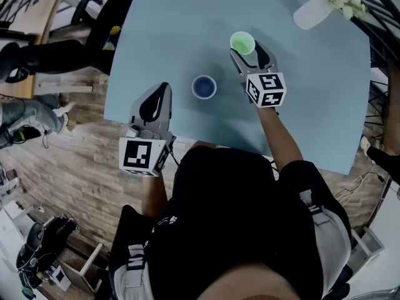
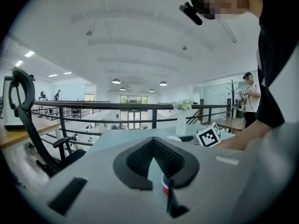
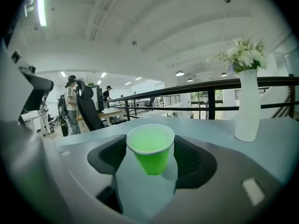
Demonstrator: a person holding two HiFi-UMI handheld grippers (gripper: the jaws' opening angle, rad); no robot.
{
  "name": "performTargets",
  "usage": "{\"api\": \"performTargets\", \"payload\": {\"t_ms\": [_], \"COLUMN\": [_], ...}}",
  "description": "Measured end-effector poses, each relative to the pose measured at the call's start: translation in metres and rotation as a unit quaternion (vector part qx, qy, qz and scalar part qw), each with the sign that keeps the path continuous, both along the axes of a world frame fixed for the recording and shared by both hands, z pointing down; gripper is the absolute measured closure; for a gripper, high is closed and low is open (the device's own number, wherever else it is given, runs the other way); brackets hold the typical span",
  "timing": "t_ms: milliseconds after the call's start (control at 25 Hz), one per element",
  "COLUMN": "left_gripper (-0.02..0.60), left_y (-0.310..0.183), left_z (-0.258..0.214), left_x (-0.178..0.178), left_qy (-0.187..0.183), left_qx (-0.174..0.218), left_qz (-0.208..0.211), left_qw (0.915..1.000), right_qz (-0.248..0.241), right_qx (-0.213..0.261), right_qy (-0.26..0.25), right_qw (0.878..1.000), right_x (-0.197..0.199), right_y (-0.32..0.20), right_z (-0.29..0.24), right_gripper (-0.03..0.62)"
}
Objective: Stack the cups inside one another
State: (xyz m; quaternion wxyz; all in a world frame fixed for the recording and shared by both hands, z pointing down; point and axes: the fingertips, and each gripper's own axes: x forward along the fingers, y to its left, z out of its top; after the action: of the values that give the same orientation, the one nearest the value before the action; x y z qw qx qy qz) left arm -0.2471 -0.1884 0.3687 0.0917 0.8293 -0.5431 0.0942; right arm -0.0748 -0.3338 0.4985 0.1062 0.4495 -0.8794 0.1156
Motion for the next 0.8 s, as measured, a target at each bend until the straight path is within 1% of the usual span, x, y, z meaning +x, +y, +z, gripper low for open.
{"api": "performTargets", "payload": {"t_ms": [400,800], "left_gripper": [0.591,0.591], "left_y": [0.008,0.016], "left_z": [-0.002,-0.004], "left_x": [0.006,0.005], "left_qy": [0.004,0.011], "left_qx": [0.01,0.018], "left_qz": [0.009,0.011], "left_qw": [0.9999,0.9997], "right_qz": [-0.037,-0.09], "right_qx": [0.011,0.02], "right_qy": [-0.016,-0.025], "right_qw": [0.999,0.995], "right_x": [-0.014,-0.042], "right_y": [0.047,0.09], "right_z": [-0.025,-0.044], "right_gripper": [0.278,0.278]}}
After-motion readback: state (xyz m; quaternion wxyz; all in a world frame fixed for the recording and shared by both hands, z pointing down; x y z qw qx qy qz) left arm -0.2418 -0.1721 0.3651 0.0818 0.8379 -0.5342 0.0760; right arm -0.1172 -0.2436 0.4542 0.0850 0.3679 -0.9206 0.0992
